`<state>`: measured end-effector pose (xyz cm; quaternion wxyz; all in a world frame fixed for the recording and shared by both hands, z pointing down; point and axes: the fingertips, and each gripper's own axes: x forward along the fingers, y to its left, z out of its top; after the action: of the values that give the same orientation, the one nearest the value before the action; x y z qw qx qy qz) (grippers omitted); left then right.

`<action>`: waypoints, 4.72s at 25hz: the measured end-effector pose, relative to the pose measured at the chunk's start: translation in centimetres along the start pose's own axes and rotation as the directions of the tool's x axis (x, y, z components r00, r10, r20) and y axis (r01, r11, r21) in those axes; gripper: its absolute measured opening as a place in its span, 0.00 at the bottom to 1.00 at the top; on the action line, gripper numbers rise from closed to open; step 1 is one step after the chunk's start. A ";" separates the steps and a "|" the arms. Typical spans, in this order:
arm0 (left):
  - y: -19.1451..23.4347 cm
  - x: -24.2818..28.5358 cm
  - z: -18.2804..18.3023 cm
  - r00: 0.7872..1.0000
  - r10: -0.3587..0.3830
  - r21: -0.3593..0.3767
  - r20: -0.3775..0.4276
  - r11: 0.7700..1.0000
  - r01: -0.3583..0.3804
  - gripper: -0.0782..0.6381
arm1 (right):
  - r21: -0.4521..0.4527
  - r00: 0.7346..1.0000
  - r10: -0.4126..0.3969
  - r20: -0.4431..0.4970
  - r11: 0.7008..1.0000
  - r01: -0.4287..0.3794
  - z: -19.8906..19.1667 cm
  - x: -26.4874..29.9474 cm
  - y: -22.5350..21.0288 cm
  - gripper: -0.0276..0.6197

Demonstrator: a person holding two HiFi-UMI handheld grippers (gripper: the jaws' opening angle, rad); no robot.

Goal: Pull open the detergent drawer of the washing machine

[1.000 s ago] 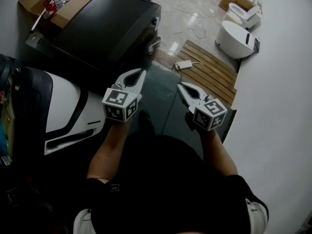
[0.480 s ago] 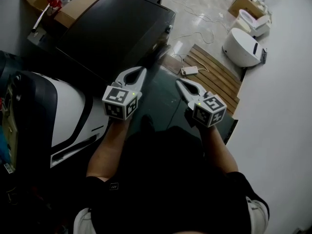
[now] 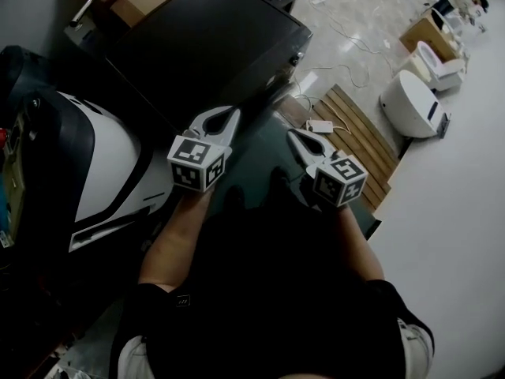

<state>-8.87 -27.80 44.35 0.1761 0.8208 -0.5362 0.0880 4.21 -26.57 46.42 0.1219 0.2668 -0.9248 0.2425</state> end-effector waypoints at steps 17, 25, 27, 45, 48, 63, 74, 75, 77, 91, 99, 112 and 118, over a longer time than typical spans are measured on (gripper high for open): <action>-1.3 1.8 -0.9 0.912 0.410 -0.186 -0.012 0.895 -0.404 0.12 | -0.093 0.897 0.388 -0.209 0.906 -0.414 2.6 3.0 -5.9 0.05; -0.8 -2.6 -4.4 0.887 0.459 -0.249 -0.053 0.854 -0.457 0.12 | -0.081 0.882 0.395 -0.258 0.900 -0.427 0.9 4.1 -3.4 0.05; -0.5 -3.7 -4.9 0.889 0.456 -0.250 -0.045 0.857 -0.451 0.12 | -0.078 0.875 0.400 -0.271 0.897 -0.434 0.0 4.6 -2.2 0.05; 6.6 -8.0 -15.7 0.816 0.549 -0.358 -0.180 0.737 -0.574 0.13 | -0.166 0.841 0.334 -0.425 0.885 -0.436 -5.7 13.6 -0.9 0.05; 7.4 -8.4 -17.6 0.794 0.564 -0.384 -0.227 0.698 -0.605 0.25 | -0.158 0.827 0.334 -0.453 0.883 -0.443 -6.4 14.8 -1.2 0.05; 10.8 -7.4 -20.3 0.780 0.549 -0.375 -0.301 0.683 -0.626 0.34 | -0.168 0.798 0.300 -0.523 0.881 -0.442 -8.3 19.8 -2.3 0.33; 11.1 -6.7 -20.3 0.770 0.551 -0.345 -0.321 0.689 -0.637 0.34 | -0.203 0.793 0.296 -0.533 0.865 -0.459 -9.6 20.8 -2.5 0.33; 11.1 -6.8 -20.3 0.770 0.552 -0.346 -0.319 0.689 -0.637 0.34 | -0.202 0.794 0.297 -0.531 0.865 -0.458 -9.6 20.9 -2.4 0.33; 11.0 -6.8 -20.4 0.770 0.553 -0.346 -0.318 0.689 -0.637 0.34 | -0.199 0.795 0.301 -0.526 0.865 -0.460 -9.7 20.8 -2.4 0.33; 10.9 -6.4 -20.7 0.776 0.546 -0.334 -0.314 0.702 -0.629 0.32 | -0.215 0.813 0.285 -0.508 0.872 -0.441 -9.8 21.0 -2.3 0.33; 10.5 -6.4 -20.6 0.782 0.545 -0.345 -0.301 0.703 -0.622 0.34 | -0.172 0.815 0.305 -0.493 0.884 -0.434 -9.7 20.6 -2.1 0.32; 10.4 -6.4 -21.1 0.793 0.526 -0.343 -0.308 0.716 -0.608 0.33 | -0.196 0.781 0.320 -0.537 0.852 -0.485 -10.2 20.5 -2.5 0.31; 10.3 -6.2 -20.7 0.798 0.524 -0.347 -0.299 0.719 -0.602 0.35 | -0.213 0.792 0.298 -0.533 0.859 -0.466 -10.5 20.6 -2.3 0.31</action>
<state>-19.85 -18.34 63.38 0.3627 0.5473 -0.7487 0.0917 -10.55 -31.85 63.56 0.3389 -0.0220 -0.9267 0.1606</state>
